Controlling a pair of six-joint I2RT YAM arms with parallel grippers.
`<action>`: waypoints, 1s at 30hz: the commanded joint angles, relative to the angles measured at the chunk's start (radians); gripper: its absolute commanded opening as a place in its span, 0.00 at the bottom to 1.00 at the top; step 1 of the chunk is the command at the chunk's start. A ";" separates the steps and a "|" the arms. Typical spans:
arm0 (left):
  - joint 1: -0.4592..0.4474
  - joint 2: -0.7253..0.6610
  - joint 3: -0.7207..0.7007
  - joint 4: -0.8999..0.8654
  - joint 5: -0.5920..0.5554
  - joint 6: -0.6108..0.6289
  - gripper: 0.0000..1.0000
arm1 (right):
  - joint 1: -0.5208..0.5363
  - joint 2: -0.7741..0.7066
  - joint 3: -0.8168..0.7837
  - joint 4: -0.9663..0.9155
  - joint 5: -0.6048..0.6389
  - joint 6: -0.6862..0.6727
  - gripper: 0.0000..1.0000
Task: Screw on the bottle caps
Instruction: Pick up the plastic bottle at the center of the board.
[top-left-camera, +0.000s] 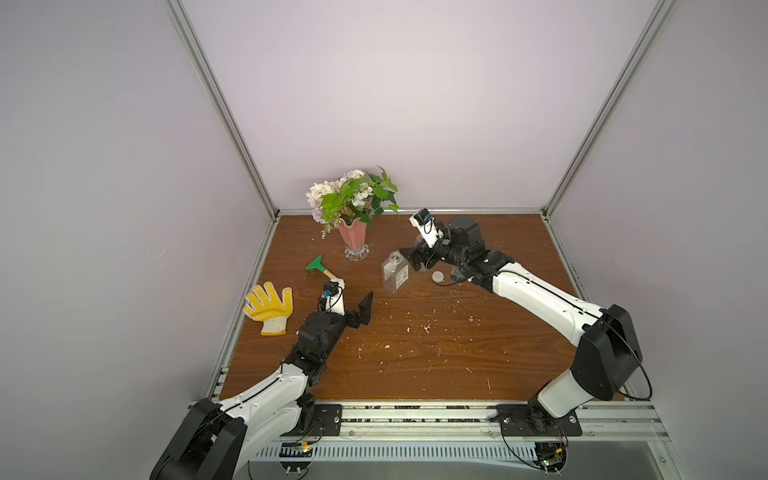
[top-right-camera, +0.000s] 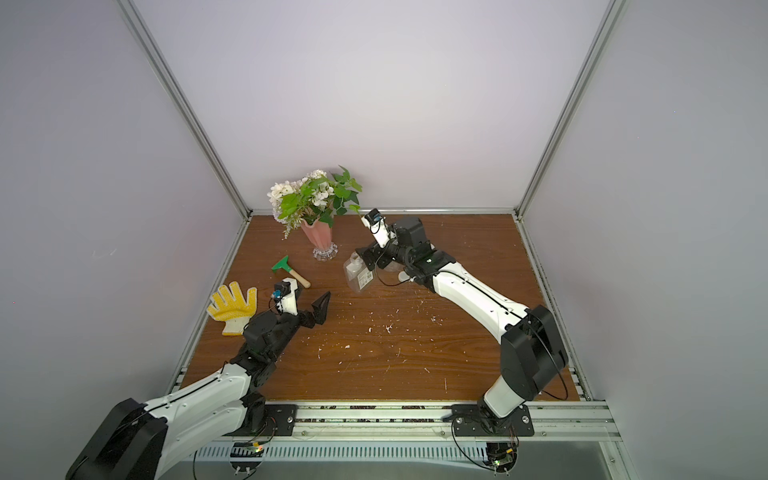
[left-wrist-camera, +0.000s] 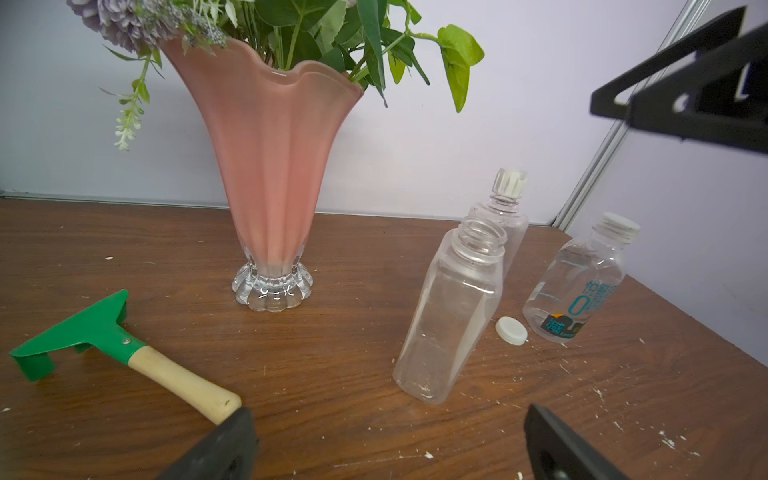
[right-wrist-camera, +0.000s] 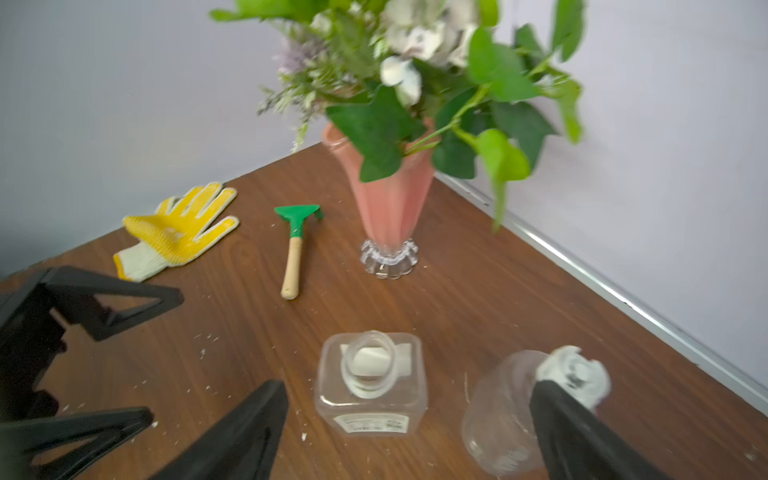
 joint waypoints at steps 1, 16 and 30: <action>0.014 -0.016 -0.006 0.028 0.027 -0.022 1.00 | 0.028 0.053 0.033 0.001 -0.025 -0.055 0.99; 0.016 0.449 0.131 0.337 0.177 0.118 1.00 | 0.006 -0.026 0.000 -0.052 0.059 0.013 0.99; 0.000 0.987 0.260 0.878 0.208 -0.001 0.99 | -0.050 -0.429 -0.353 0.005 0.105 0.118 0.99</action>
